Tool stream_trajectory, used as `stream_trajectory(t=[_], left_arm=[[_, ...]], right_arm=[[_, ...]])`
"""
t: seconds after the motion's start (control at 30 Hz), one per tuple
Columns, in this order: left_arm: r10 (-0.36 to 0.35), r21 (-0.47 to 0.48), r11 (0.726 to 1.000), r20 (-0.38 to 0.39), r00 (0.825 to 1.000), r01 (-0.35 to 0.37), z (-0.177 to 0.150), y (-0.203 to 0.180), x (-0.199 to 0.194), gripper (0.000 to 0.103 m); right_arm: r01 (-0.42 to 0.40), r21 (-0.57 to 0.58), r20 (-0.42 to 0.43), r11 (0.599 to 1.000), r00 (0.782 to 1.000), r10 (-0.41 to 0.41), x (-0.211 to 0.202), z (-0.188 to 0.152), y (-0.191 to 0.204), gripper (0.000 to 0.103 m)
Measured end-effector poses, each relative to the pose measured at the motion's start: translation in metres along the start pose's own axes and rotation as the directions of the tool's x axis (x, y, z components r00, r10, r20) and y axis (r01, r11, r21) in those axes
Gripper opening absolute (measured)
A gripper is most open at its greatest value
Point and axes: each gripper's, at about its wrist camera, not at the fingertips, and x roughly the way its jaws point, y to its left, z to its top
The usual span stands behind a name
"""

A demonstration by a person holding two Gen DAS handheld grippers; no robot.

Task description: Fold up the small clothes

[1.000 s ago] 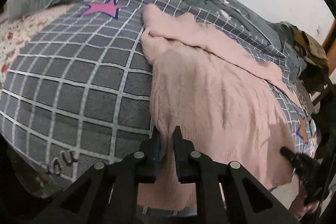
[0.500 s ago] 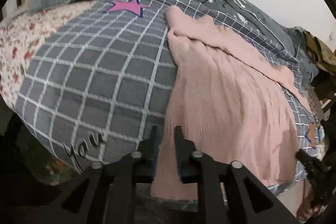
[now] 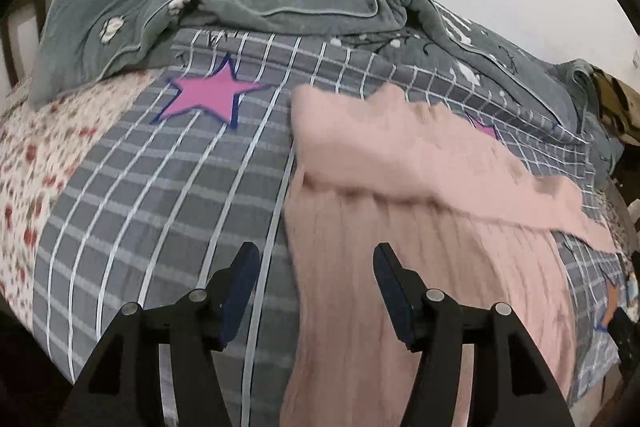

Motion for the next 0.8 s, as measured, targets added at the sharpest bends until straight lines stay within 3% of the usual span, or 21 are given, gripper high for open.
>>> stream_trajectory(t=[0.3, 0.43, 0.6, 0.63, 0.67, 0.7, 0.8], left_arm=[[0.055, 0.028, 0.998, 0.007, 0.998, -0.055, 0.056, -0.008, 0.058, 0.057], [0.004, -0.024, 1.0, -0.041, 0.999, -0.005, 0.08, 0.003, 0.089, 0.057], [0.005, -0.005, 1.0, -0.11, 0.994, -0.006, 0.099, 0.002, 0.134, 0.056], [0.006, 0.0, 1.0, -0.124, 0.992, -0.006, 0.1, 0.001, 0.141, 0.052], [-0.002, 0.008, 1.0, -0.13, 0.992, 0.003, 0.101, 0.0, 0.147, 0.019], [-0.004, 0.02, 1.0, -0.123, 0.992, 0.006, 0.102, -0.001, 0.148, 0.014], [-0.007, -0.007, 1.0, -0.057, 0.998, 0.006, 0.106, 0.009, 0.139, 0.014]], right_arm=[[0.064, 0.056, 0.002, 0.996, 0.998, -0.064, 0.017, 0.015, -0.026, 0.048], [0.11, 0.073, -0.021, 0.991, 0.994, -0.109, 0.028, 0.018, -0.036, 0.048], [0.152, 0.075, -0.057, 0.986, 0.987, -0.148, 0.047, 0.02, -0.044, 0.048], [0.155, 0.077, -0.063, 0.985, 0.987, -0.15, 0.051, 0.021, -0.045, 0.048], [0.157, 0.079, -0.069, 0.984, 0.986, -0.152, 0.055, 0.022, -0.047, 0.048], [0.163, 0.08, -0.072, 0.983, 0.985, -0.157, 0.059, 0.022, -0.049, 0.048], [0.173, 0.086, -0.078, 0.981, 0.983, -0.166, 0.067, 0.024, -0.053, 0.048]])
